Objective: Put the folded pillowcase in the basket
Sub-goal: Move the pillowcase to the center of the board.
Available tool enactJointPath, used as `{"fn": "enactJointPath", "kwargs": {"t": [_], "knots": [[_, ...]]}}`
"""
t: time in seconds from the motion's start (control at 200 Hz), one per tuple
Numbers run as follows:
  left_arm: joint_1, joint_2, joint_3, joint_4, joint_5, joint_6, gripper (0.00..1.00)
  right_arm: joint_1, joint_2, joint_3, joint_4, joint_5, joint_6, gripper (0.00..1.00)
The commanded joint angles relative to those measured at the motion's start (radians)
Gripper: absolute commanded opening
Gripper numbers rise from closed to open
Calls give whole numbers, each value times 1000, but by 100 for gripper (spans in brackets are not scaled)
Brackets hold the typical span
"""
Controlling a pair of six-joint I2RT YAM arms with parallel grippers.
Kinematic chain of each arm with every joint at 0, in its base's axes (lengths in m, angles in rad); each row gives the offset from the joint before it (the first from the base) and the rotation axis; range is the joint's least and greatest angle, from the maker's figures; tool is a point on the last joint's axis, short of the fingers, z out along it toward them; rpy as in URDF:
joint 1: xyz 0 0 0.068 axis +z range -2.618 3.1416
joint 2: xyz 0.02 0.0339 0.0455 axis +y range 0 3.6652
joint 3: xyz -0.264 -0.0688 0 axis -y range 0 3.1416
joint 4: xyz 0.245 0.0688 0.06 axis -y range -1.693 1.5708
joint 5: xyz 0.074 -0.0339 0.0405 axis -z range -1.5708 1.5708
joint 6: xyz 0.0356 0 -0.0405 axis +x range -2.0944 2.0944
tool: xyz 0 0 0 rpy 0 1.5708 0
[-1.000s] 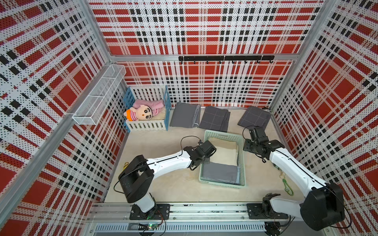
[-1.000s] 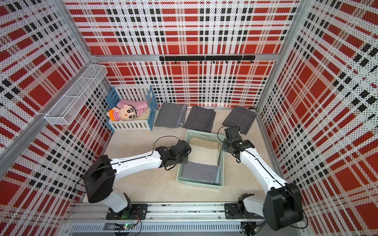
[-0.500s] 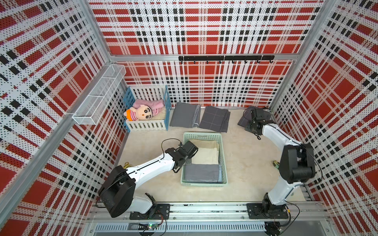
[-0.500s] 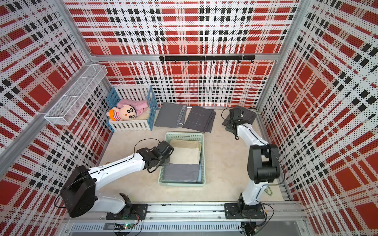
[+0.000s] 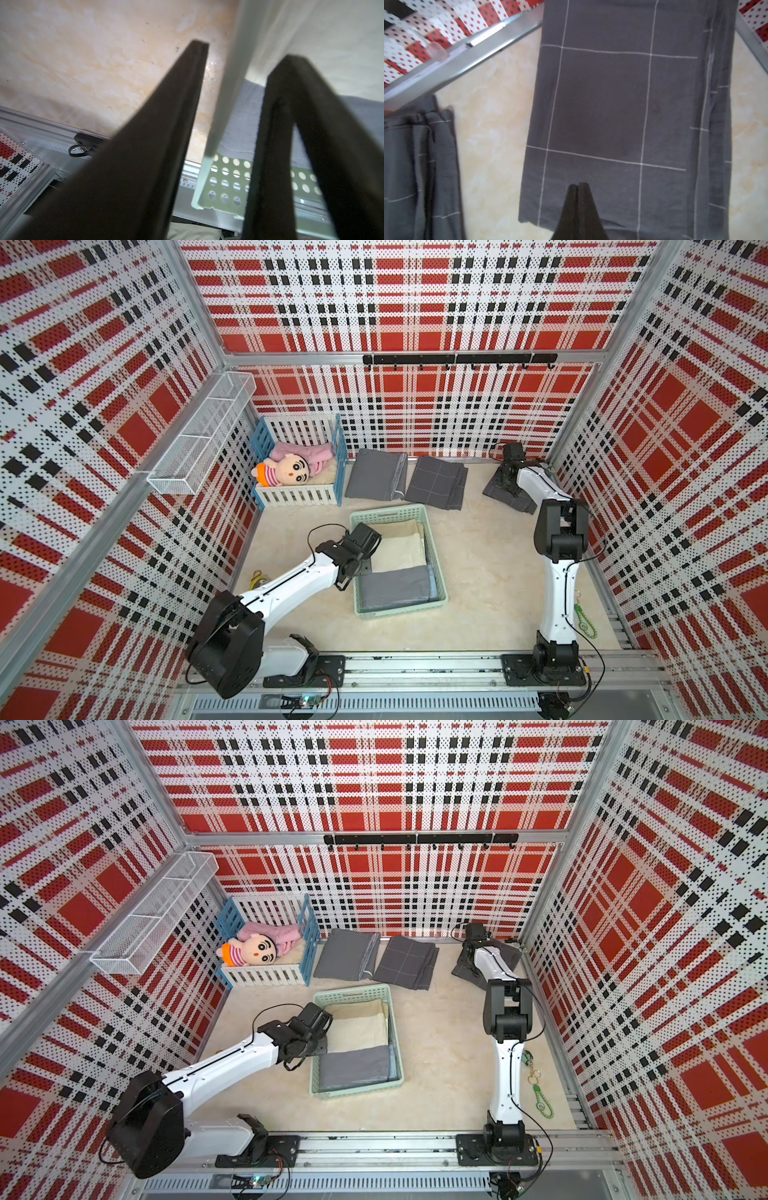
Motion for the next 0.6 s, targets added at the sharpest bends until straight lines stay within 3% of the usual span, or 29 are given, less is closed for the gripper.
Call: {"fn": "enactJointPath", "kwargs": {"t": [0.0, 0.2, 0.371, 0.526, 0.591], "knots": [[9, -61, 75, 9, -7, 3, 36, -13, 46, 0, -97, -36, -1, 0], [-14, -70, 233, 17, 21, 1, 37, -12, 6, -169, -71, -160, -18, 0], [-78, 13, 330, 49, 9, -8, 36, 5, -218, -579, 117, -324, 53, 0], [-148, 88, 394, 111, 7, -39, 32, 134, -471, -928, 240, -444, 124, 0], [-184, 104, 393, 144, 5, -49, 32, 231, -585, -1051, 269, -418, 174, 0]]}}
